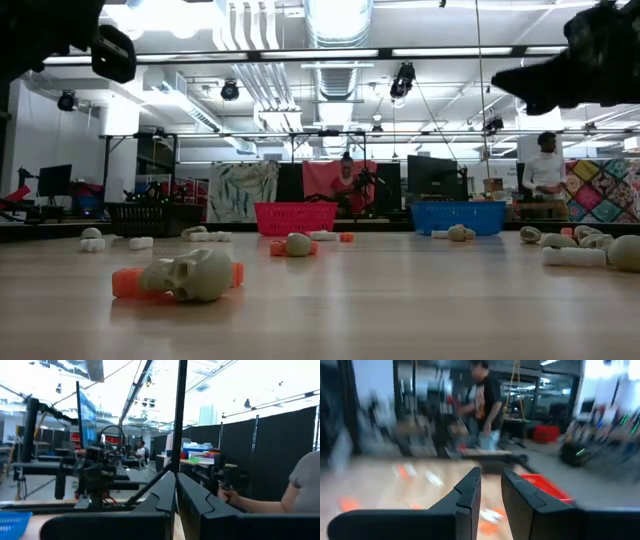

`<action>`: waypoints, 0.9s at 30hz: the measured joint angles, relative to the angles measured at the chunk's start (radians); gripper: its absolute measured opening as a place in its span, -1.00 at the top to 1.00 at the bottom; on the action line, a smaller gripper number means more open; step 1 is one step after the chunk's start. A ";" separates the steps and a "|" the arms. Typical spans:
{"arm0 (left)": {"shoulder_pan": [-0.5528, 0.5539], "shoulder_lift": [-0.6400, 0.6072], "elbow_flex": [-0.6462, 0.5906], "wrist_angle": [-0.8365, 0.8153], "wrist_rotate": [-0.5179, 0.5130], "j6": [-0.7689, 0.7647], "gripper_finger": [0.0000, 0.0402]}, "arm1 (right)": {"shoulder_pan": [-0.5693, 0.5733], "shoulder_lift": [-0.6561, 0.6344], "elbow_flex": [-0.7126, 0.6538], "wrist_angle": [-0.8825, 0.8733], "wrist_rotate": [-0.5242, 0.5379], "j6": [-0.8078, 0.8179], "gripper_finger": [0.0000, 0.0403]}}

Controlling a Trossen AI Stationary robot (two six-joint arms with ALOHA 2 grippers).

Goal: Sort Halloween decoration
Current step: Put the white skull toy into the red bin

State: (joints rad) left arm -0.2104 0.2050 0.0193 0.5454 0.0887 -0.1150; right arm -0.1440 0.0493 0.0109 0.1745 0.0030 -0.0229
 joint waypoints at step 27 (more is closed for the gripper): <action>0.000 0.000 0.000 0.178 -0.001 0.191 1.00 | 0.000 0.046 0.000 0.156 0.002 0.707 0.66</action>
State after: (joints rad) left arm -0.2104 0.2050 0.0193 0.7231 0.0879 0.0761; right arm -0.1440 0.0952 0.0109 0.3308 0.0054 0.6841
